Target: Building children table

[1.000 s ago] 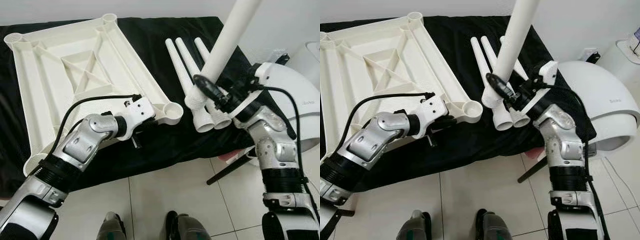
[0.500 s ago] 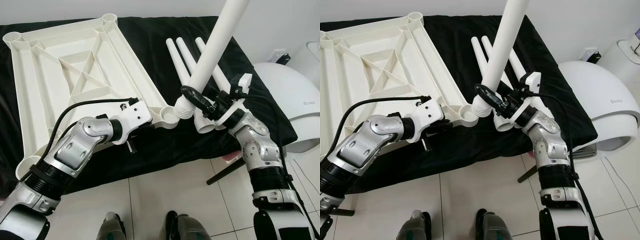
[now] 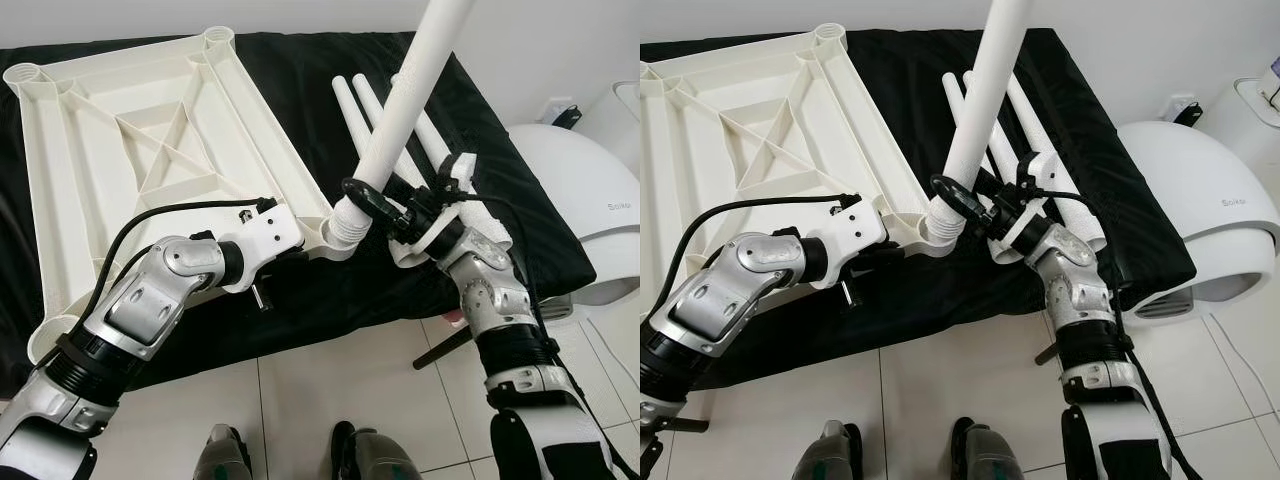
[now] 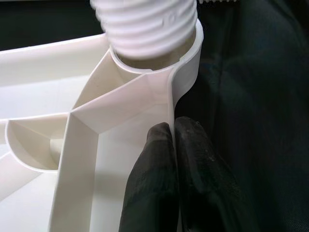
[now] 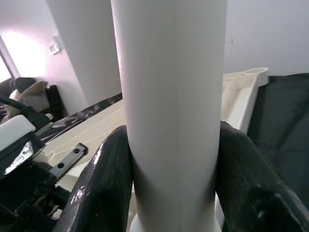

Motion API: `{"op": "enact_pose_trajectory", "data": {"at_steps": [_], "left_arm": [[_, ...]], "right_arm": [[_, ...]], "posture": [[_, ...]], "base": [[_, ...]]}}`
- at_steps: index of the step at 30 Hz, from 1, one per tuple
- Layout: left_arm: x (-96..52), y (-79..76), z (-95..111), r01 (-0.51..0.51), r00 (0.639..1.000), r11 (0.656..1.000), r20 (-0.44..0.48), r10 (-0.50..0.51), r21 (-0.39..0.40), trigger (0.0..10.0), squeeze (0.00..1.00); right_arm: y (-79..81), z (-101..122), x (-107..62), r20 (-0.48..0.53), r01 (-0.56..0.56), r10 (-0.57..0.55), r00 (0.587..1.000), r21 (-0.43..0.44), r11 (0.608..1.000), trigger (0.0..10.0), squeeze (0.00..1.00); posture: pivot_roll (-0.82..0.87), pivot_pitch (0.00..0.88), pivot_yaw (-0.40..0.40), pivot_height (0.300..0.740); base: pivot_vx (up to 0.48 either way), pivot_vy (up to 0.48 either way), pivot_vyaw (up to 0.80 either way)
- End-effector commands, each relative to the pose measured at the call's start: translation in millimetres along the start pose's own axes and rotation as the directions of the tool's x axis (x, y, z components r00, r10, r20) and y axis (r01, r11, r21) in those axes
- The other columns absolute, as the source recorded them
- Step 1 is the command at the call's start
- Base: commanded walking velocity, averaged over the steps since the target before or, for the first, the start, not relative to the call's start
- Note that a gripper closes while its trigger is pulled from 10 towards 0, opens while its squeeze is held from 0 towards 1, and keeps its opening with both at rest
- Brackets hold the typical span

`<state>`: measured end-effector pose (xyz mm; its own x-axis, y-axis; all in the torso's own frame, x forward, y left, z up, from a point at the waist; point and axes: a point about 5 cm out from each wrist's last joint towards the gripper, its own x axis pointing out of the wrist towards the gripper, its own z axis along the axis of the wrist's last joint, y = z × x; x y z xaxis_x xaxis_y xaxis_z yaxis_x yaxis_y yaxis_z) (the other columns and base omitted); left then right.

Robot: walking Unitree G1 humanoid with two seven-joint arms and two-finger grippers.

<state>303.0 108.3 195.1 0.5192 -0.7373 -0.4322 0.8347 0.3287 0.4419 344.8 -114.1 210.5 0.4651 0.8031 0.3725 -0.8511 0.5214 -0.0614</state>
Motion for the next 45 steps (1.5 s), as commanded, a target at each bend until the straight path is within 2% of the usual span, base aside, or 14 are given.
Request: {"op": "enact_pose_trajectory", "data": {"at_steps": [1, 15, 30, 45], "left_arm": [[1.3, -7.4, -6, 0.014, 0.999, 1.0, -0.038, -0.014, -0.001, 10.0, 0.0], [0.6, -8.6, -2, 0.013, 0.999, 1.0, -0.033, -0.013, 0.004, 10.0, 0.0], [-1.1, -10.2, -1, 0.012, 0.999, 1.0, -0.038, -0.012, 0.006, 10.0, 0.0], [0.3, -9.9, 1, 0.017, 0.999, 1.0, -0.035, -0.016, 0.011, 10.0, 0.0]], "right_arm": [[1.4, 0, 3.7, 0.0, -0.031, 0.031, 1.0, -0.015, 0.999, 10.0, 0.0], [2.8, -6, 7.2, -0.039, -0.066, 0.064, 0.997, -0.033, 0.997, 10.0, 0.0], [-5.6, -10, -8.7, -0.113, -0.066, 0.058, 0.992, -0.074, 0.995, 10.0, 0.0], [1.8, -17, -10.0, -0.141, -0.115, 0.105, 0.984, -0.066, 0.991, 10.0, 0.0]], "posture": [[0.11, 0.209, -0.056, 0.74], [0.11, 0.214, -0.065, 0.74], [0.11, 0.213, -0.068, 0.74], [0.1, 0.21, -0.064, 0.74]], "base": [[0.0, 0.0, 0.0], [0.0, 0.0, 0.0], [0.0, 0.0, 0.0], [0.0, 0.0, 0.0]]}}
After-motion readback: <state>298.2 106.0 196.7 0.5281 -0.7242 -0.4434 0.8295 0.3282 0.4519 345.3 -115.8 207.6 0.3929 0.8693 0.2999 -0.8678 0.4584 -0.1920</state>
